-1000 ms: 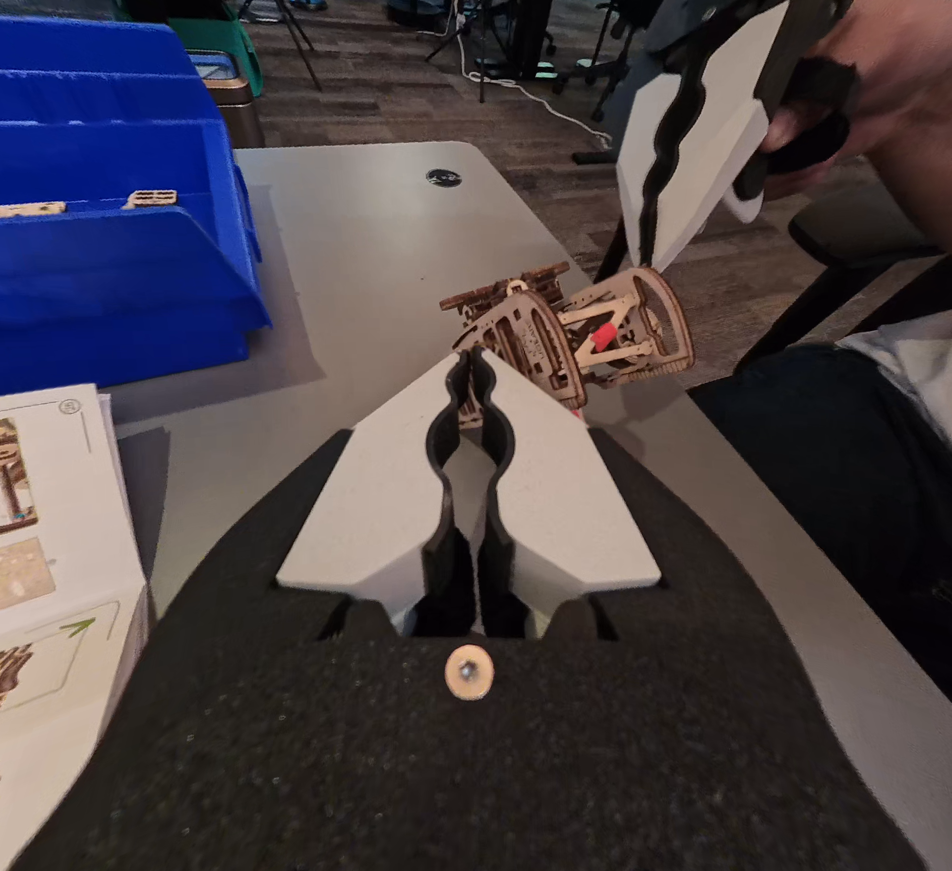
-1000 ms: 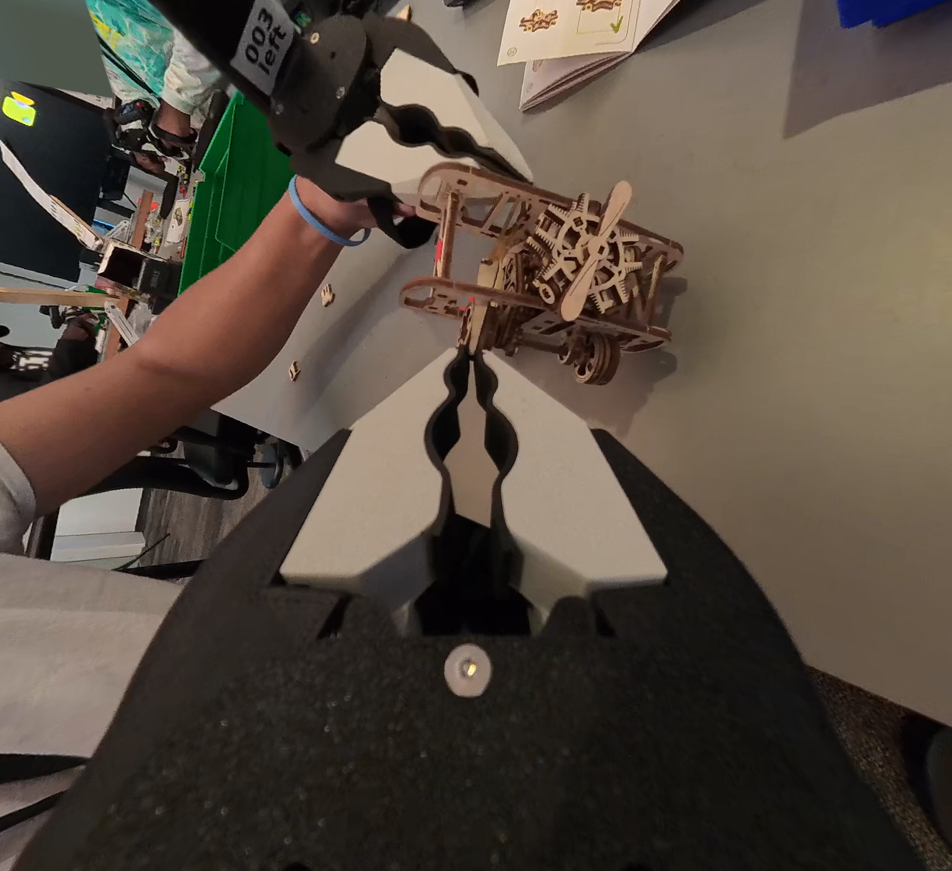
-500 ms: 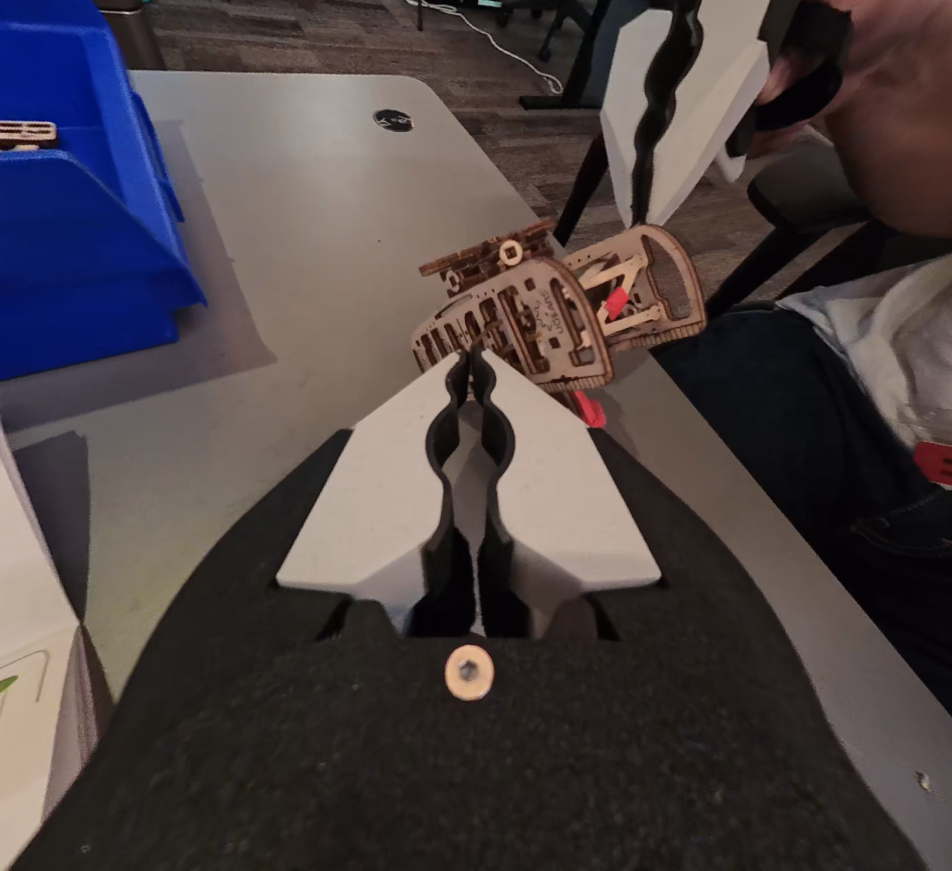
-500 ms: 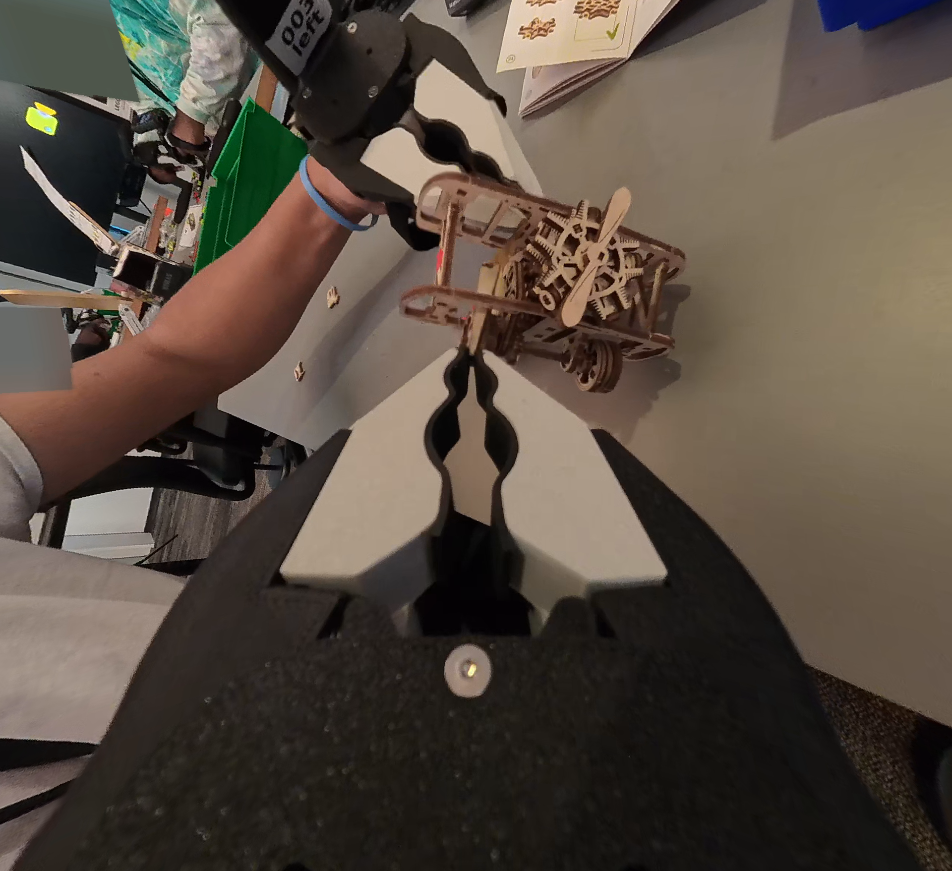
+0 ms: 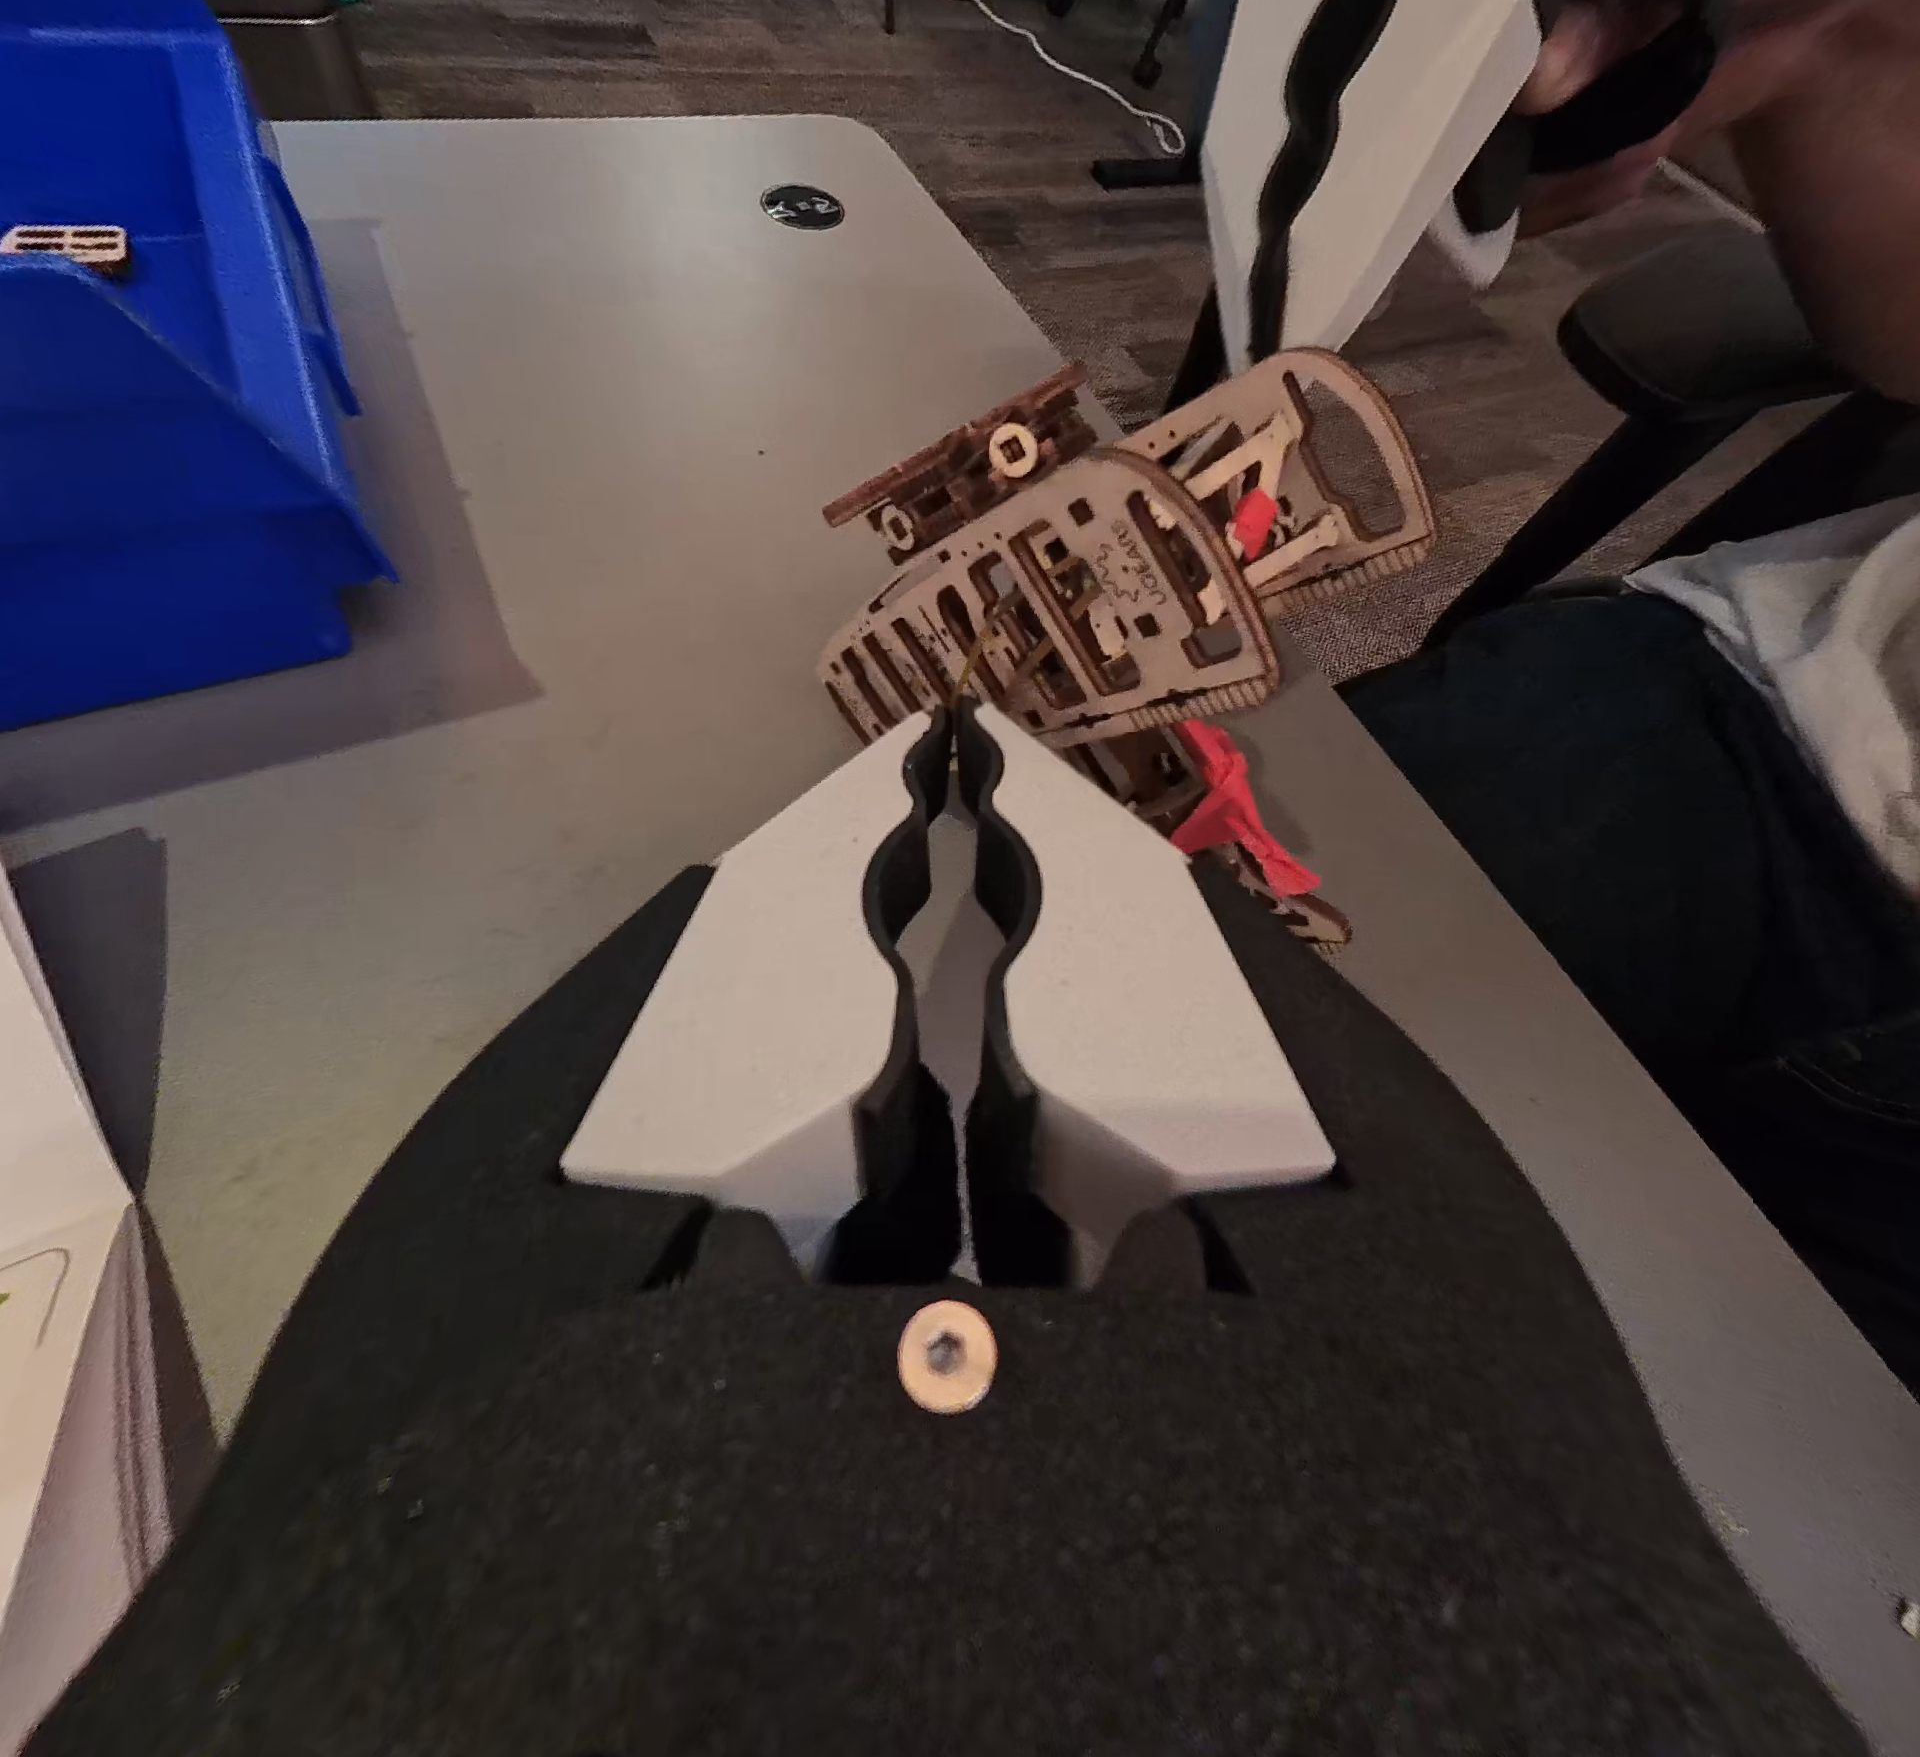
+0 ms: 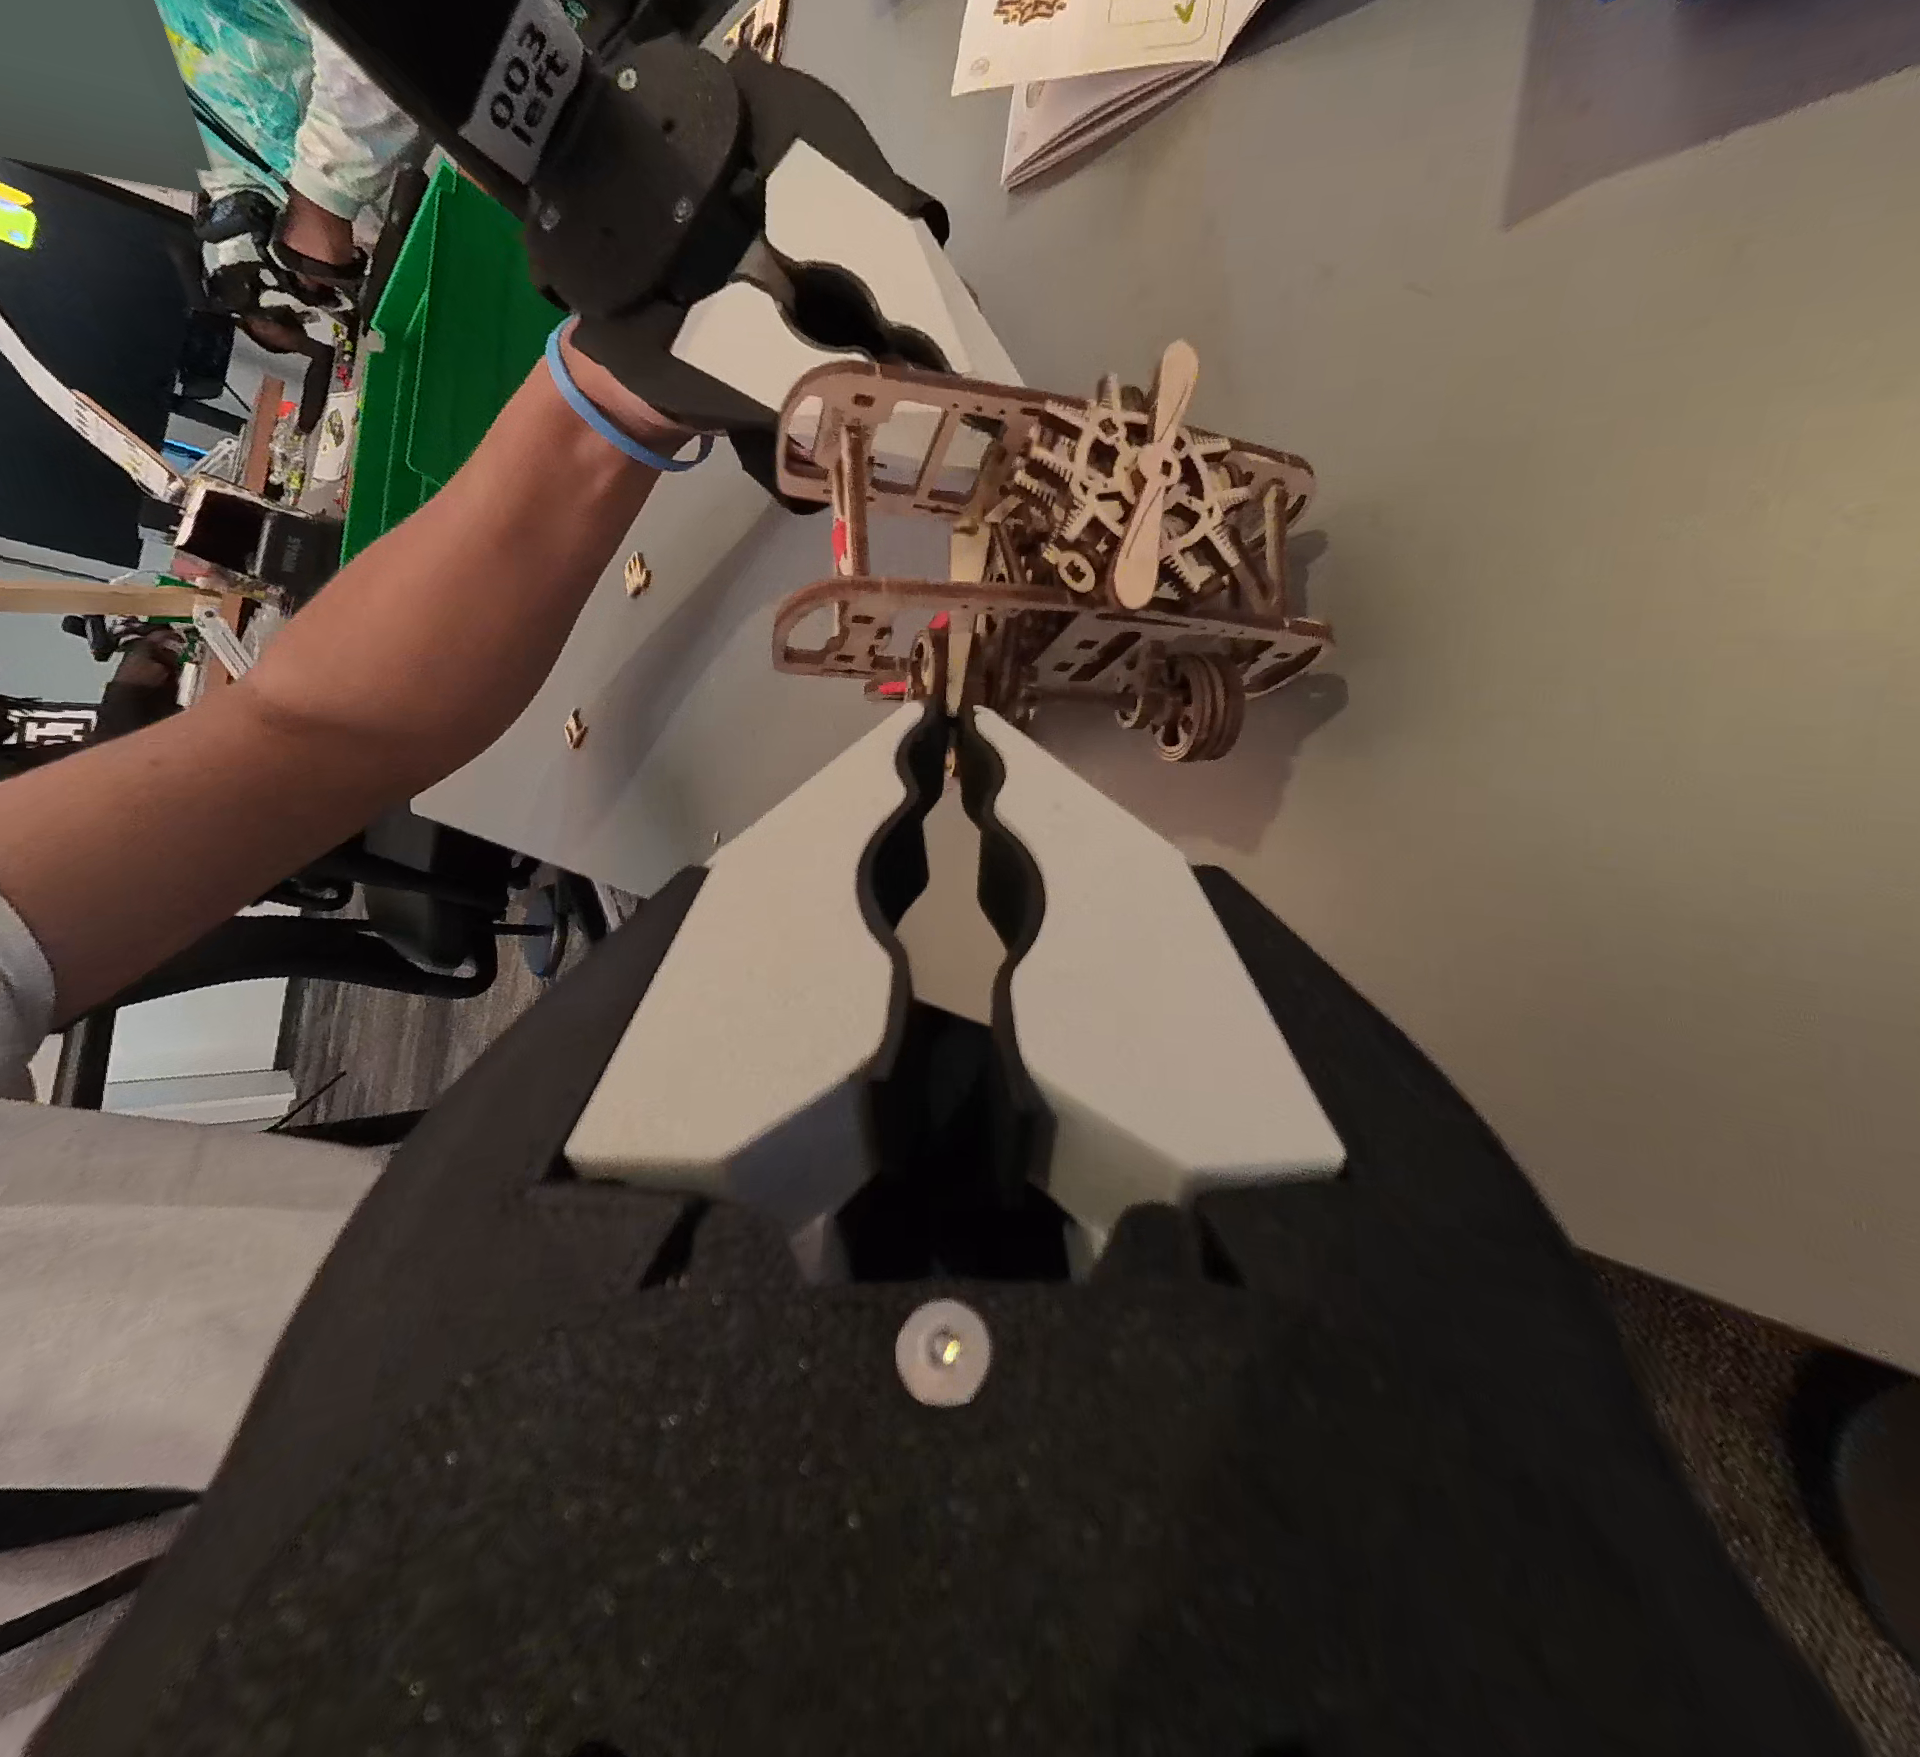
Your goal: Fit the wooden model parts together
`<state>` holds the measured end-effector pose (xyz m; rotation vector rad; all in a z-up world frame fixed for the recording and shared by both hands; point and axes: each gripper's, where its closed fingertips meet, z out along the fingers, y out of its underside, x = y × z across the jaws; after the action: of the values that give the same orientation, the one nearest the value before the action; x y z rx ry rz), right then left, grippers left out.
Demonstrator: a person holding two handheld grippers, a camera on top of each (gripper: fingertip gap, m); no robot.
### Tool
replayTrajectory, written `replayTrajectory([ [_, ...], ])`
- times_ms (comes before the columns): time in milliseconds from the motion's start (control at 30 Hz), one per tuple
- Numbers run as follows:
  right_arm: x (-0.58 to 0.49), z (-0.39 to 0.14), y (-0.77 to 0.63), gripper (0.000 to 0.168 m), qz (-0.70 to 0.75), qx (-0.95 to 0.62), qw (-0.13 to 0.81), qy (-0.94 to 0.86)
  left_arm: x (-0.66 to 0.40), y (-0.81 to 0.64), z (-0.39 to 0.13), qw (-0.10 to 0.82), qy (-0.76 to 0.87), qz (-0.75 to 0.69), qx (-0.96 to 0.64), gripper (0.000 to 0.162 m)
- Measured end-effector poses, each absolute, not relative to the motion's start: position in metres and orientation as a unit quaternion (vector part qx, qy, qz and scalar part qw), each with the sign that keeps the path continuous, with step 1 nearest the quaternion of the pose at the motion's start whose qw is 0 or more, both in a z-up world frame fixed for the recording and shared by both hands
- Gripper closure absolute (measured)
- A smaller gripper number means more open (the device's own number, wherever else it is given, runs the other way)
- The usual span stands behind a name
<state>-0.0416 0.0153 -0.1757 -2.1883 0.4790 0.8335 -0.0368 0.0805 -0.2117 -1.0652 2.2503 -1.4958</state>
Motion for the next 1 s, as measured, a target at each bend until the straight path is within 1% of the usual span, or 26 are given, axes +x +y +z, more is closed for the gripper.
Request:
replayTrajectory([
  [167,-0.044,-0.168,0.007,0.168,0.331,-0.845,0.376,0.189,-0.038,0.082,-0.215,0.132,0.779,-0.495,-0.36,0.162],
  [333,-0.042,-0.173,0.001,0.167,0.337,-0.84,0.374,0.203,-0.039,0.084,-0.223,0.138,0.796,-0.468,-0.358,0.162],
  [600,-0.044,-0.174,0.0,0.167,0.338,-0.839,0.375,0.202,-0.042,0.086,-0.237,0.133,0.832,-0.406,-0.355,0.162],
  [767,-0.047,-0.175,0.002,0.168,0.348,-0.834,0.378,0.199,-0.048,0.079,-0.234,0.123,0.841,-0.404,-0.338,0.162],
  [867,-0.049,-0.175,0.003,0.167,0.359,-0.828,0.383,0.198,-0.052,0.082,-0.241,0.119,0.853,-0.382,-0.334,0.162],
  [933,-0.052,-0.175,0.002,0.168,0.36,-0.828,0.383,0.193,-0.053,0.078,-0.235,0.103,0.843,-0.406,-0.337,0.162],
  [1000,-0.055,-0.175,0.001,0.168,0.355,-0.832,0.383,0.186,-0.054,0.067,-0.219,0.088,0.821,-0.457,-0.331,0.162],
])
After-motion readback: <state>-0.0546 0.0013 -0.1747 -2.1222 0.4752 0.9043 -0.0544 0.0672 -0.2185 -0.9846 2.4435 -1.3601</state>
